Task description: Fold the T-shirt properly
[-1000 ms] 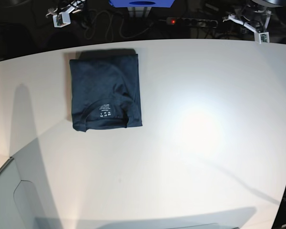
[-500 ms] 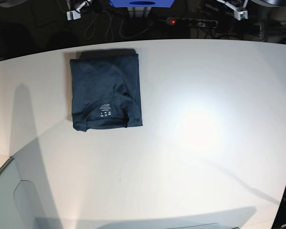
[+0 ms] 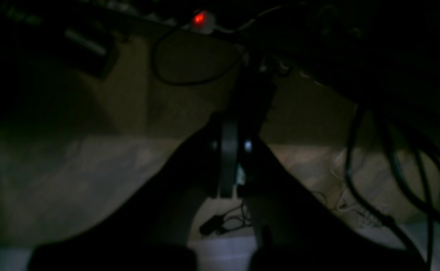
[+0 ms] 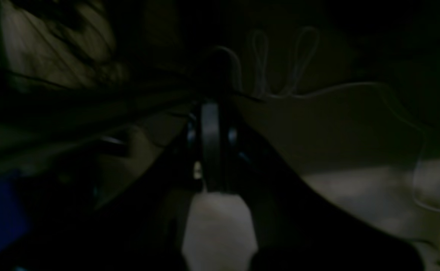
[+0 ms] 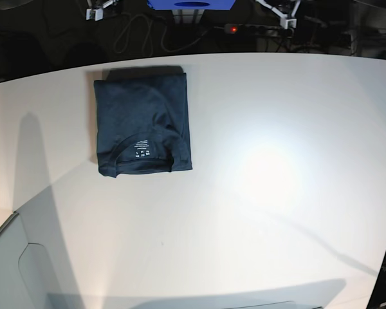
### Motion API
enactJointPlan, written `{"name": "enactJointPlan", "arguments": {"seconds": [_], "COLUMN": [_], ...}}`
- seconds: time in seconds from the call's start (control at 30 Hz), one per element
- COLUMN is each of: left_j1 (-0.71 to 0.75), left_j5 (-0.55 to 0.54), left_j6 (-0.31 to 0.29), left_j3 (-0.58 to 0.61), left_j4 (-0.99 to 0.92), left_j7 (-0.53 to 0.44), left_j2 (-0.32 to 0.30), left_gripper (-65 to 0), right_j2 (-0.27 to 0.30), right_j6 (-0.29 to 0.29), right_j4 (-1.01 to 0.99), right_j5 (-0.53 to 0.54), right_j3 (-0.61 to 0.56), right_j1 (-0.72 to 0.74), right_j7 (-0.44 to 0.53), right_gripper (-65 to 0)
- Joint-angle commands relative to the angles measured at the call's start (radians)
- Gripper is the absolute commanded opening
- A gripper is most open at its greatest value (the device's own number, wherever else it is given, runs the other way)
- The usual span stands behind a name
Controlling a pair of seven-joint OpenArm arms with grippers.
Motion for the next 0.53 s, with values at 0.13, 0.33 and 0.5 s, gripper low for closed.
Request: {"name": "enactJointPlan", "arguments": {"seconds": [0.13,0.33,0.5], "left_j1": [-0.043,-0.064,-0.089], "left_j5": [0.004,0.004,0.003], "left_j6": [0.036,0.266,0.282], "left_j3": [0.102,0.164,0.176], "left_j4": [-0.078,-0.096,-0.104], "left_j7": [-0.017,-0.018,-0.017], "left_j2": [0.005,0.057,0.091], "left_gripper": [-65.0,-65.0,-65.0], "right_j2": [0.004,-0.022,-0.044], "right_j6": [-0.309,-0.550,-0.595], "right_j4": [-0.048,-0.234,-0.285], "right_j5": [0.007,0.007,0.012], "right_j3": [-0.131,-0.305,-0.343], "right_j1": [0.022,0.132,0.169], "right_j7": [0.002,0.009,0.003], "right_gripper": [-64.9,-64.9,-64.9]}}
